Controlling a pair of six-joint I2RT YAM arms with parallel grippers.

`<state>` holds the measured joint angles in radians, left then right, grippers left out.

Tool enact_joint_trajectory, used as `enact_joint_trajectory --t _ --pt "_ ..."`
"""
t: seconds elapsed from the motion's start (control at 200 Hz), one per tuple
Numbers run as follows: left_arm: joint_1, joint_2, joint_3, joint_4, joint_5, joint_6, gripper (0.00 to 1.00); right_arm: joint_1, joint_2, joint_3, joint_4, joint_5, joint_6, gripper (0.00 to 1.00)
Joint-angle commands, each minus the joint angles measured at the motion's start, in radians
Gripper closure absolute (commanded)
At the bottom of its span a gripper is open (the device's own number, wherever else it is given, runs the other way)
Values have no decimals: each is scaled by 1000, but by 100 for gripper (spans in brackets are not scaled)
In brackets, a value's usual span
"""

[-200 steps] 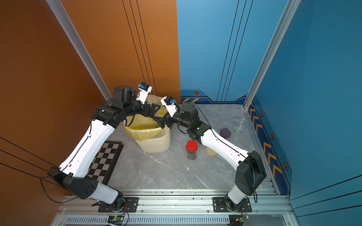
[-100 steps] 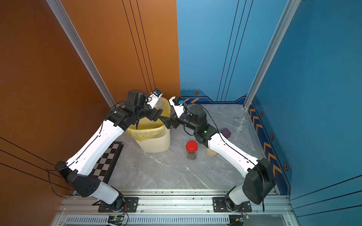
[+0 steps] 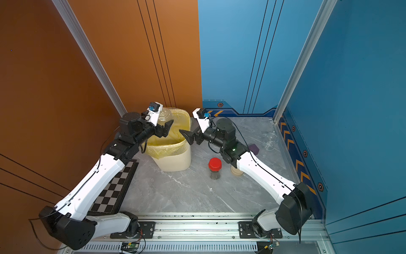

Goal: Empty moldy tea leaves from jars
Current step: Pour the moldy tea leaves from the jar into the trash bin.

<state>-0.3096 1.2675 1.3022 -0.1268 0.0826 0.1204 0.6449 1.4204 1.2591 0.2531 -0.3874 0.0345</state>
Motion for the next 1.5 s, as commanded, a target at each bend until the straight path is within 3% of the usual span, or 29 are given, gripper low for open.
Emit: enact_joint_trajectory --t 0.0,0.095,0.255,0.45,0.701,0.906,0.976,1.056,1.251,1.306,1.396,1.491 --pt "104 3 -38 280 191 -268 50 -4 -27 -9 -13 17 10 0" --pt "180 23 -94 437 276 -515 50 -6 -28 -9 -17 21 5 0" --pt "230 74 -64 444 341 -695 50 -5 -24 -2 -20 14 5 0" --pt "218 96 -27 442 418 -800 48 -5 -22 -7 -19 15 5 0" --pt "330 122 -20 431 517 -964 49 -4 -21 -3 -20 10 5 0" --pt "335 110 62 247 486 -860 49 -2 -25 -4 -21 10 5 0" --pt "280 107 100 207 517 -833 50 -4 -26 -9 -25 11 0 0" --pt "217 73 146 80 447 -728 47 -7 -25 -13 -24 12 -1 0" --pt "349 135 165 16 502 -771 51 -4 -22 -7 -17 8 8 0" --pt "286 128 204 -33 490 -709 50 -3 -22 -6 -18 9 6 0" --pt "141 105 296 -204 357 -503 46 -5 -21 -10 -20 14 4 0" --pt "86 110 370 -339 250 -334 47 -6 -20 -12 -16 13 11 0"
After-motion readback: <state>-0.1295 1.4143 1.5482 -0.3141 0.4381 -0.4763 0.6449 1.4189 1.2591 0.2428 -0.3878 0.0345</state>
